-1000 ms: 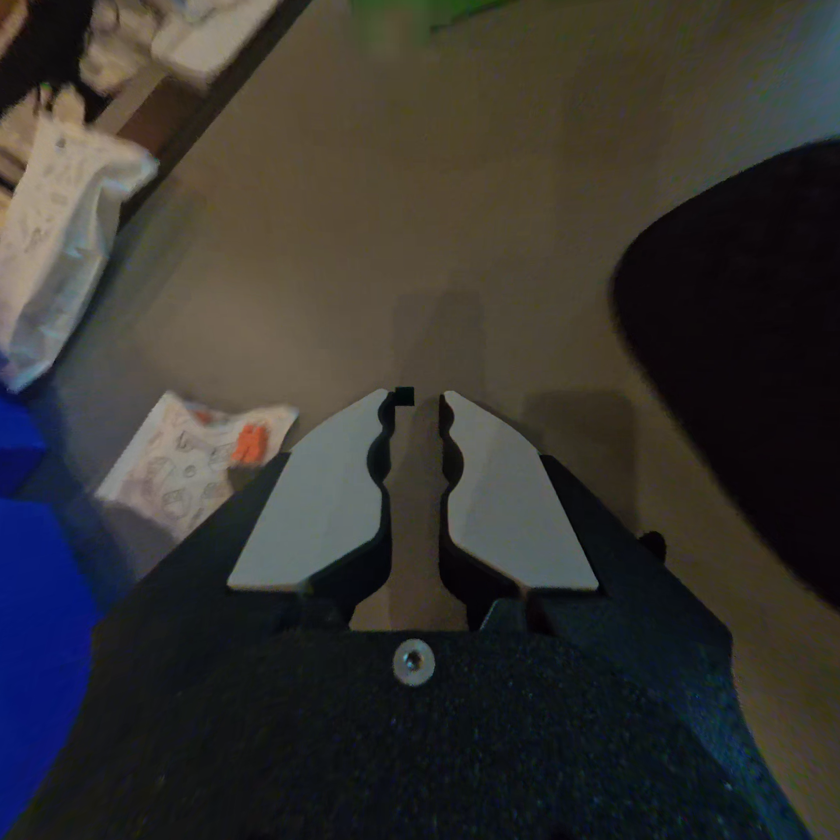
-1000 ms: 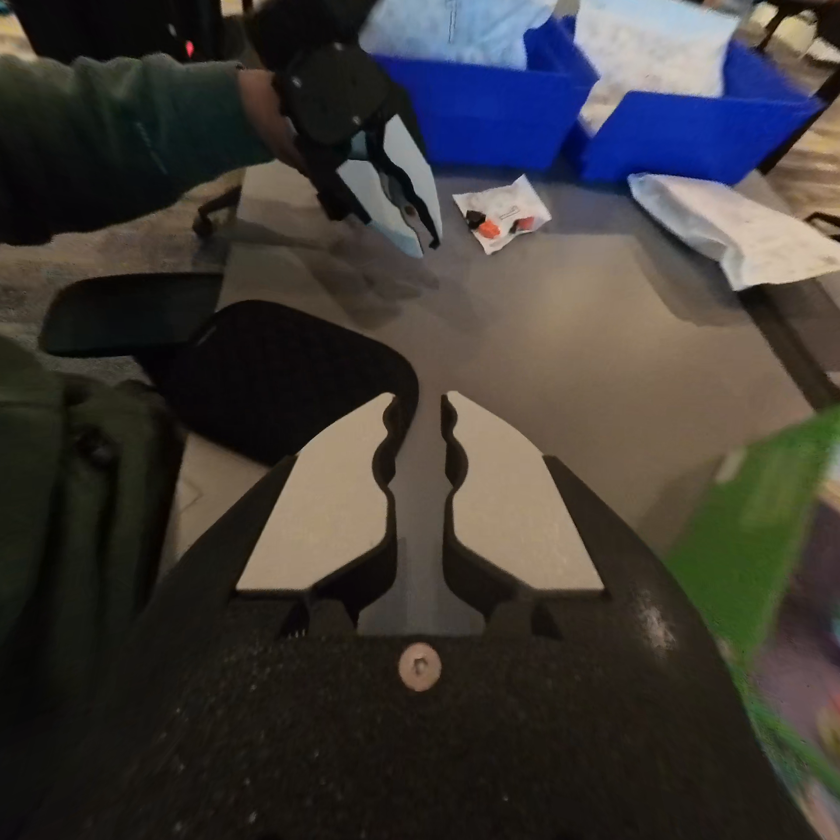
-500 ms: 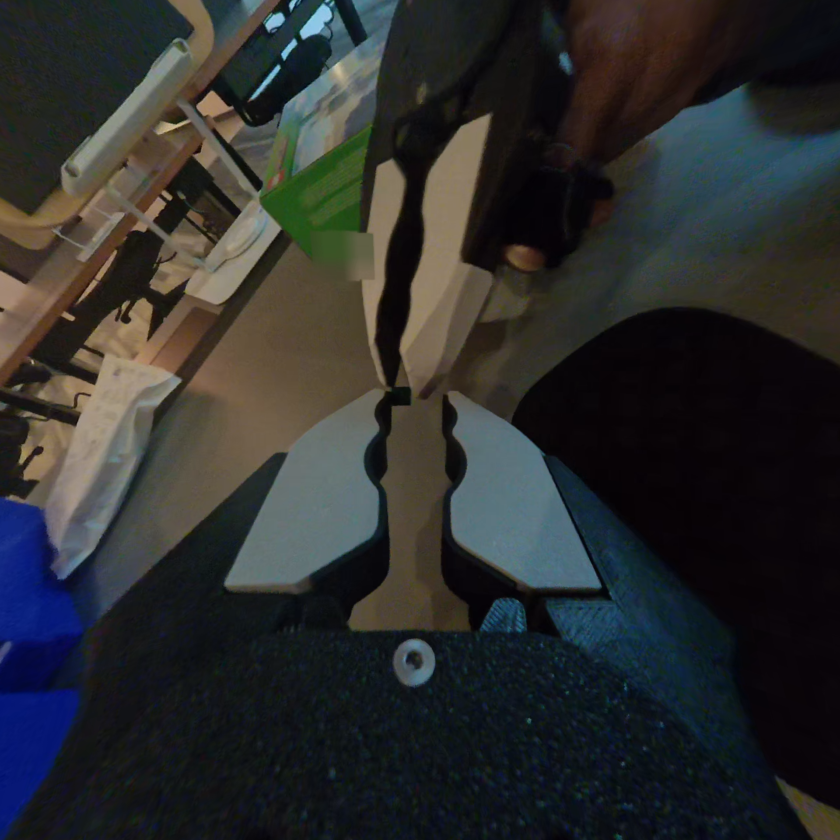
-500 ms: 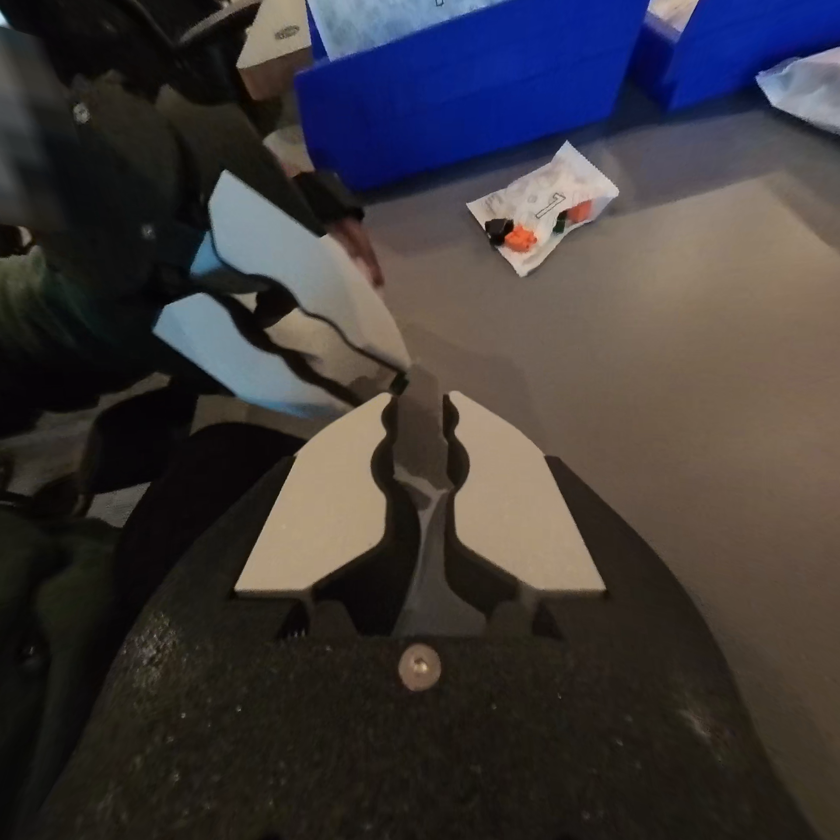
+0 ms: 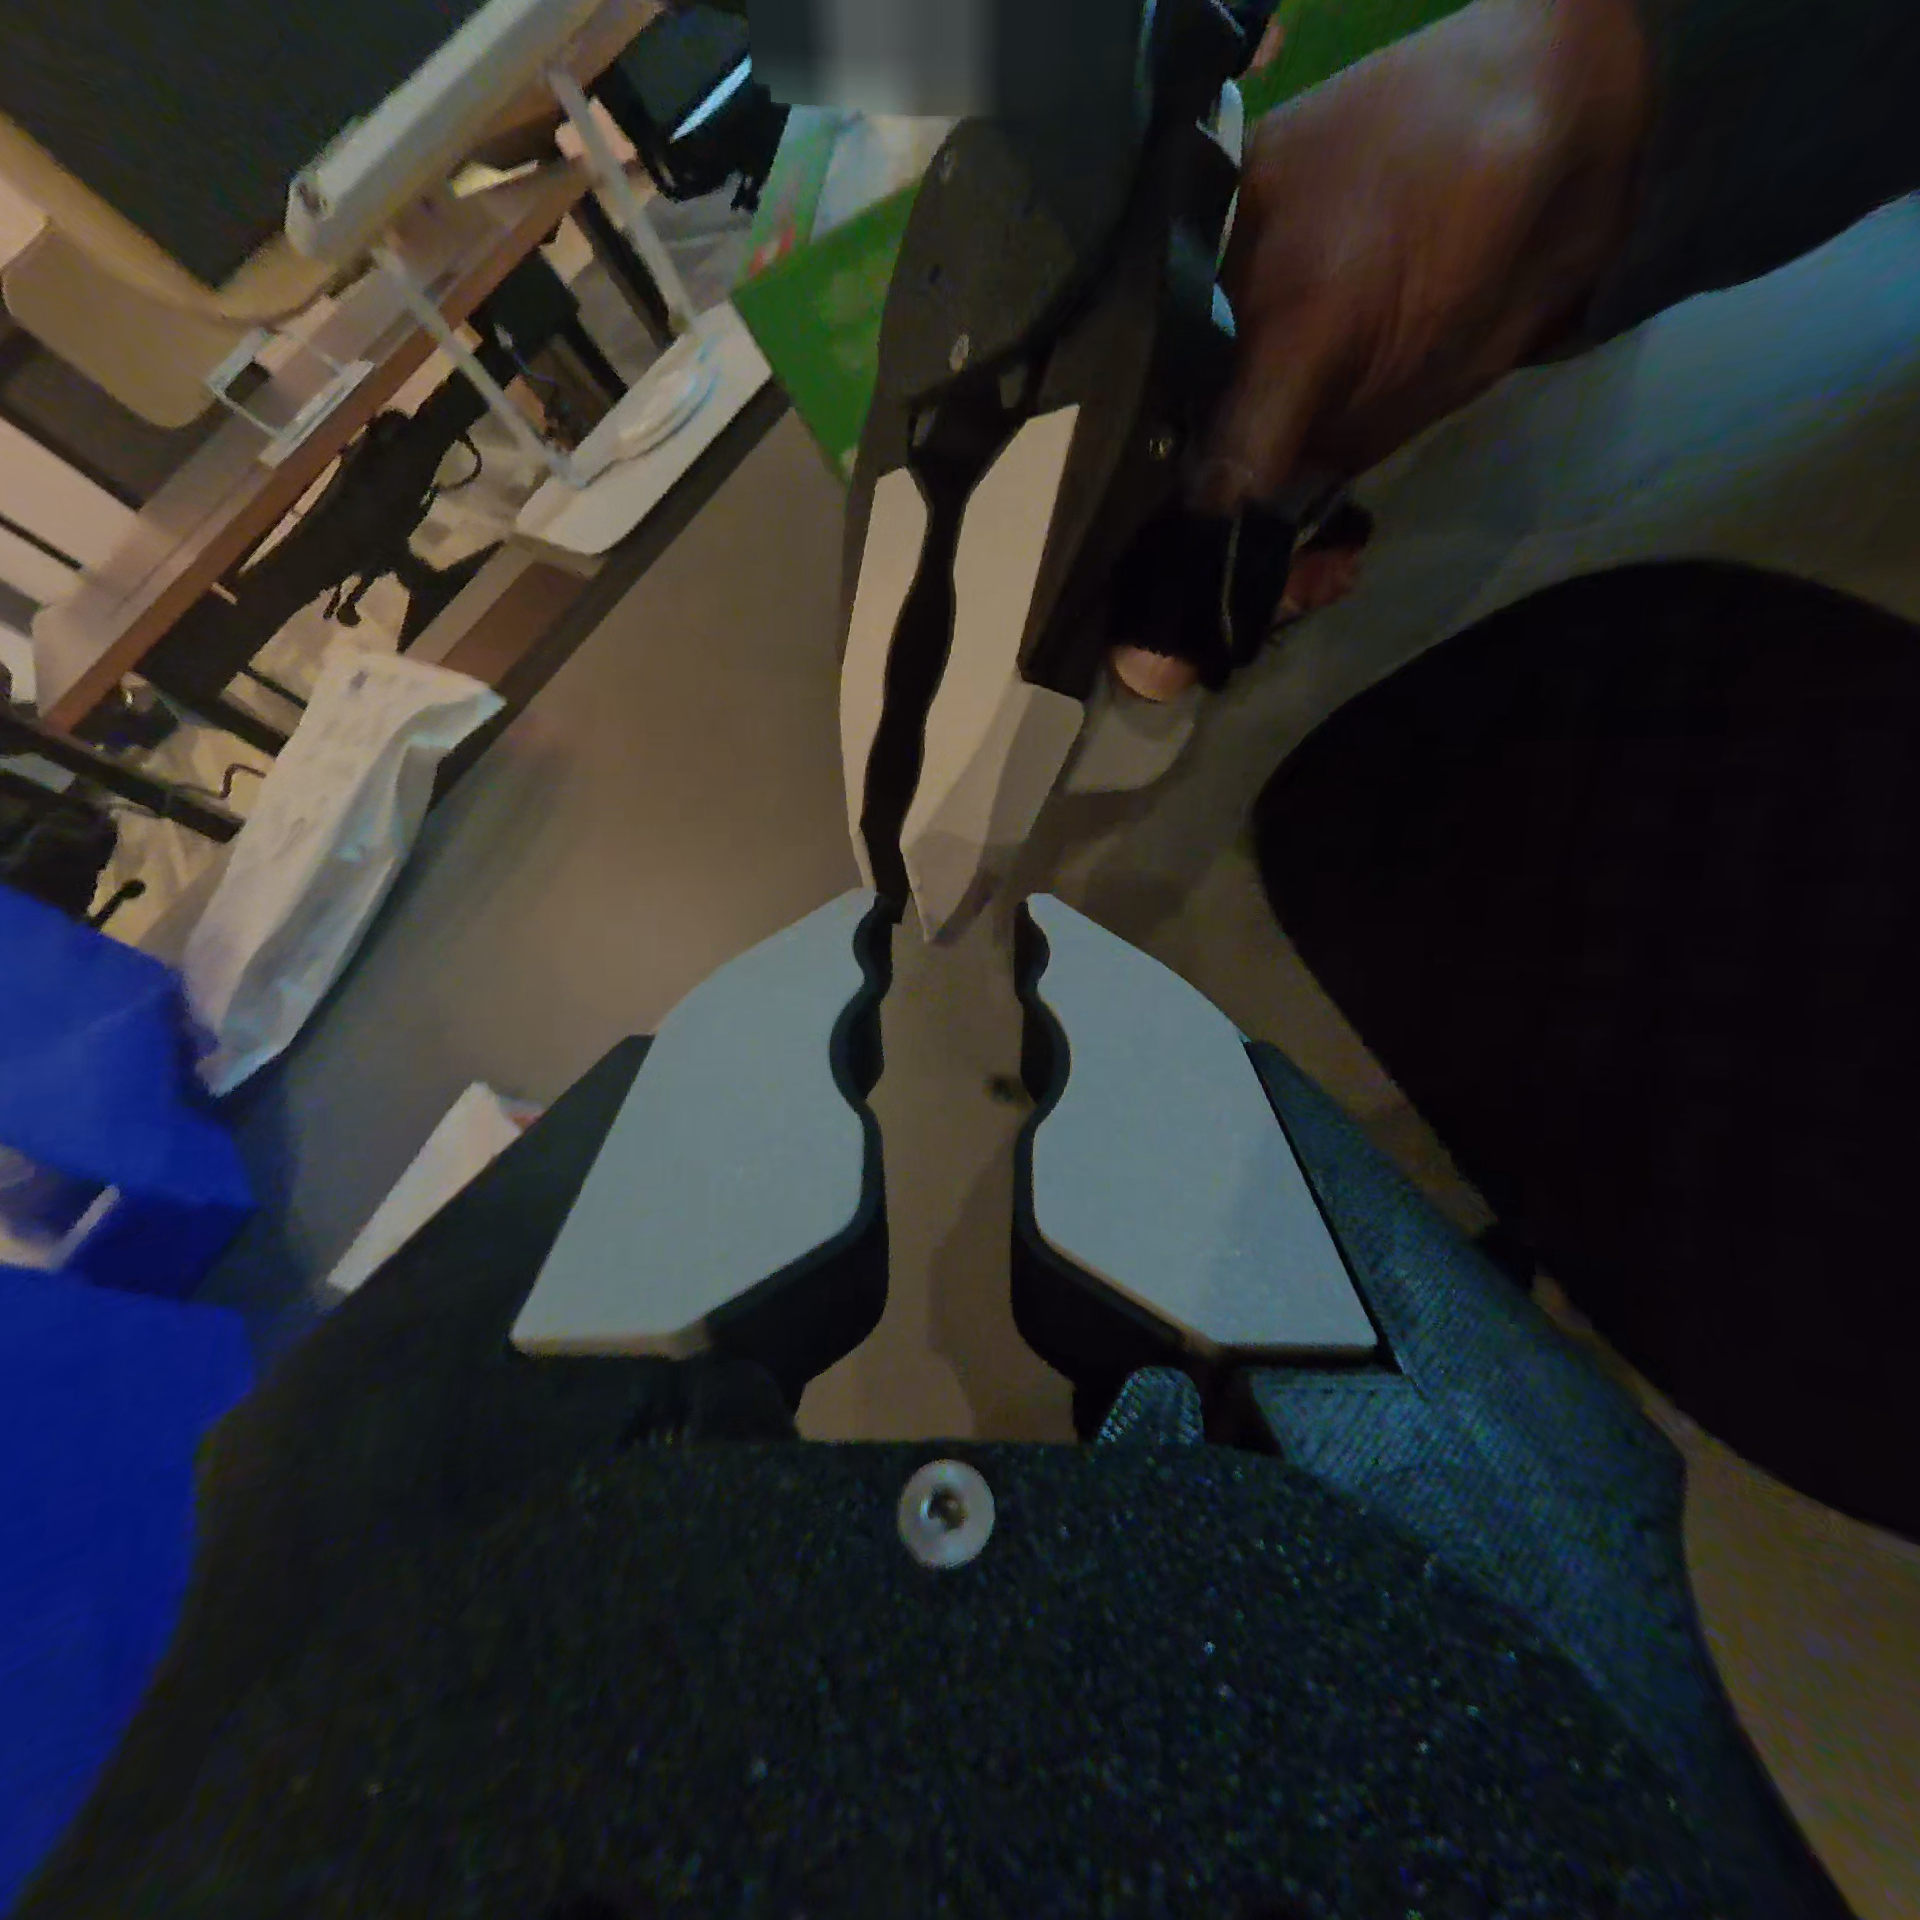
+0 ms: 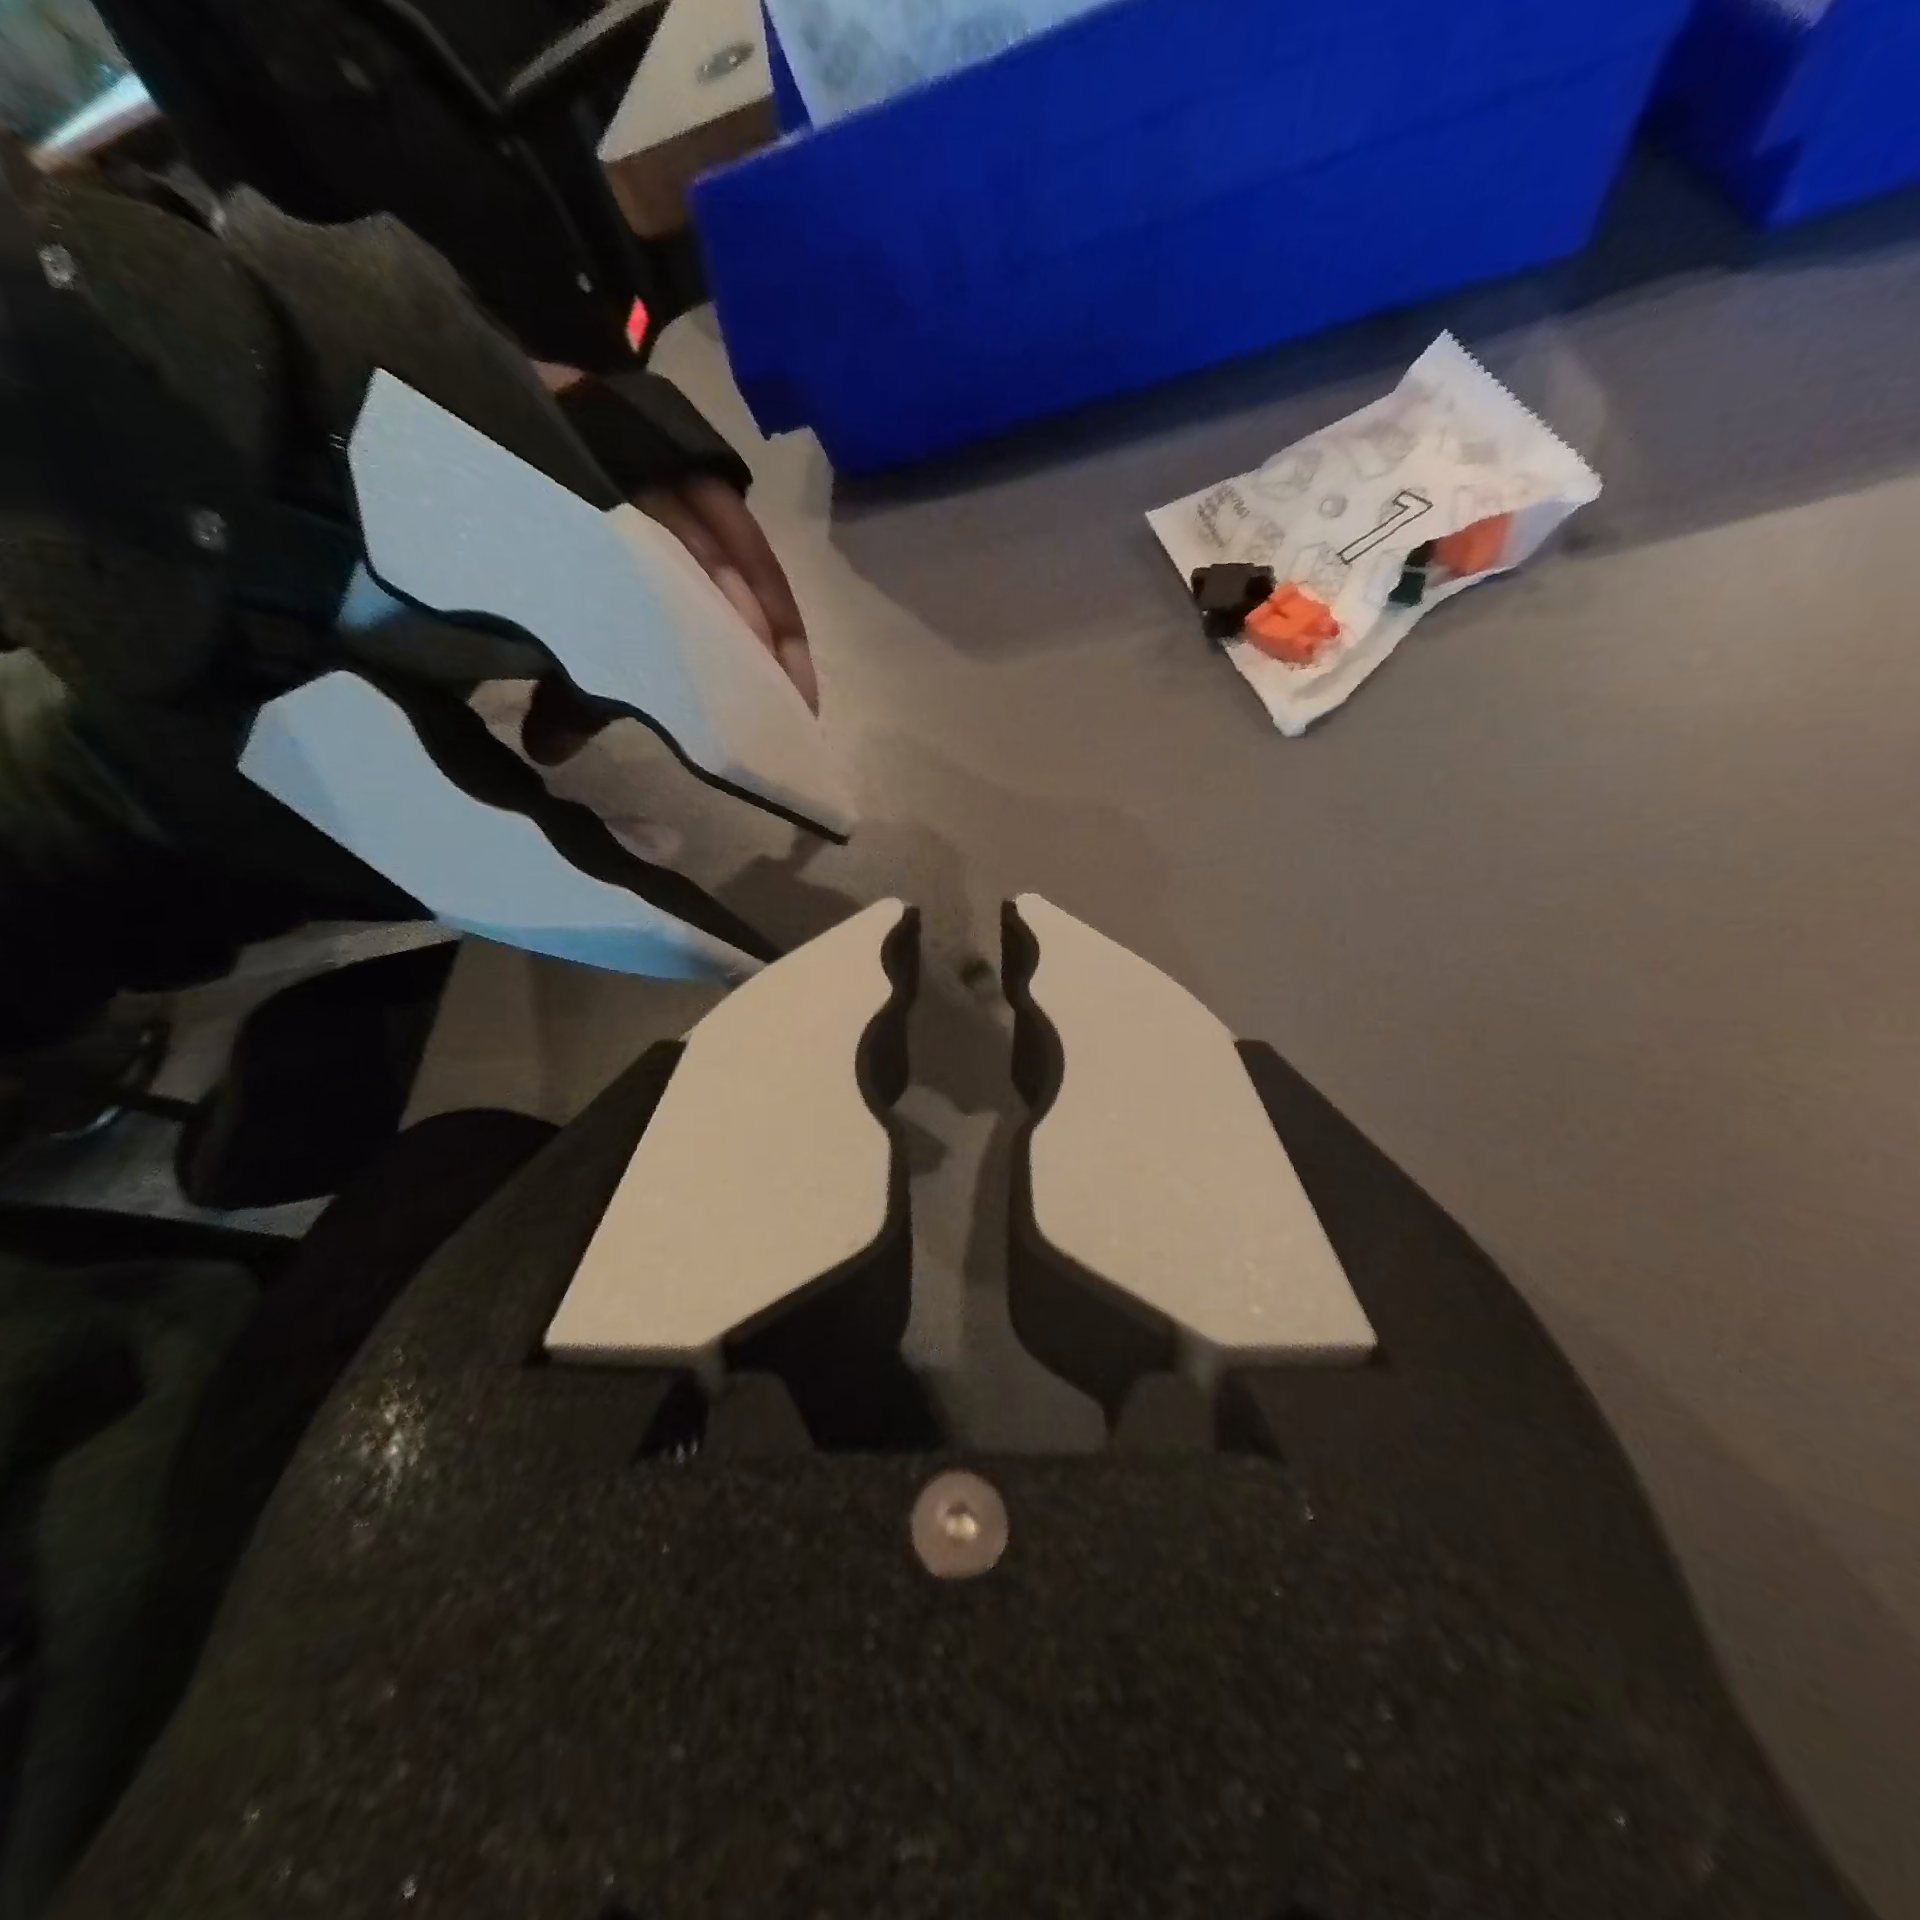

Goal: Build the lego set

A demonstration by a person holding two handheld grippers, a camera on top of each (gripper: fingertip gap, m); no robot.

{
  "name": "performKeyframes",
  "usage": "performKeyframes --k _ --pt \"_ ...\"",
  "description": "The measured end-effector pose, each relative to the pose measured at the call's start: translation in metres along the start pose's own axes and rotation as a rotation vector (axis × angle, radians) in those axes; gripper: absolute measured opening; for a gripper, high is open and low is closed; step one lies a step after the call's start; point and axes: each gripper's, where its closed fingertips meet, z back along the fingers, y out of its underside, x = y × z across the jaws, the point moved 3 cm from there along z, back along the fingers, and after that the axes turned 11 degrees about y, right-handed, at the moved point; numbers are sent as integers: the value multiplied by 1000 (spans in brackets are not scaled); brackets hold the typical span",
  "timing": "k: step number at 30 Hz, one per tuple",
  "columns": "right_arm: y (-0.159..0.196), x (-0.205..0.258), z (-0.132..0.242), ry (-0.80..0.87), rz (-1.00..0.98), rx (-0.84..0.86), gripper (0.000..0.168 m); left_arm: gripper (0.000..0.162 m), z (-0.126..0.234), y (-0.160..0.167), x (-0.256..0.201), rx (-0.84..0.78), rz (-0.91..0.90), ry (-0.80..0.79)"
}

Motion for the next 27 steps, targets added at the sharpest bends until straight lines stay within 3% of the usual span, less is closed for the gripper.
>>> performKeyframes --k 4,8,13,20,25,27 --pt "2 -4 -6 34 40 21 15 22 2 12 1 28 28 1" --pt "1 -4 14 65 59 -4 15 18 1 34 6 118 60 -4" --pt "5 -1 66 129 77 -48 15 0 -18 51 16 171 150 -4" --pt "35 15 155 214 27 -118 15 0 -51 58 41 201 272 74" --pt "57 23 218 302 -37 -201 15 0 -66 54 48 226 259 104" --pt "66 22 236 344 -56 -219 15 8 -70 58 52 273 260 108"
